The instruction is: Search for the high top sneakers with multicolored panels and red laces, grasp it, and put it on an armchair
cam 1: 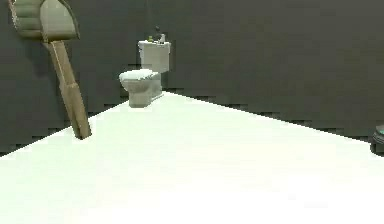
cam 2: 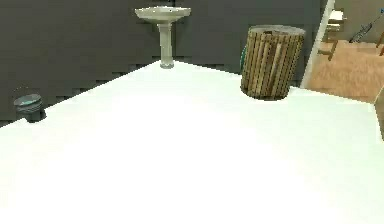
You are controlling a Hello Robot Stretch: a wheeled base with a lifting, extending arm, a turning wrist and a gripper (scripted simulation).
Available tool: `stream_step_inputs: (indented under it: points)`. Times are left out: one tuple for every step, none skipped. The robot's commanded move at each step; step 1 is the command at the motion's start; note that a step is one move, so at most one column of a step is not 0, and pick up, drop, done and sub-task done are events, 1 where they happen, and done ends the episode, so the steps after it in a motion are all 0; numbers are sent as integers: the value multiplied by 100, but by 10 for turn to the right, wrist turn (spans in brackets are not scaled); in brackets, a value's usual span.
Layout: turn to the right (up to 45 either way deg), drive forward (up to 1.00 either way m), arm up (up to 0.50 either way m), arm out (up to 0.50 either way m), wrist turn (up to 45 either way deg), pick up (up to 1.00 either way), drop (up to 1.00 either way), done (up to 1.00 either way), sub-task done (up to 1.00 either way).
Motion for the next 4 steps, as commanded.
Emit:
stream_step_inputs:
  points:
    - [450, 0, 0, 0, 0, 0, 0, 0, 0]
    - [90, 0, 0, 0, 0, 0, 0, 0, 0]
    - [0, 25, 0, 0, 0, 0, 0, 0, 0]
    - [-450, 0, 0, 0, 0, 0, 0, 0, 0]
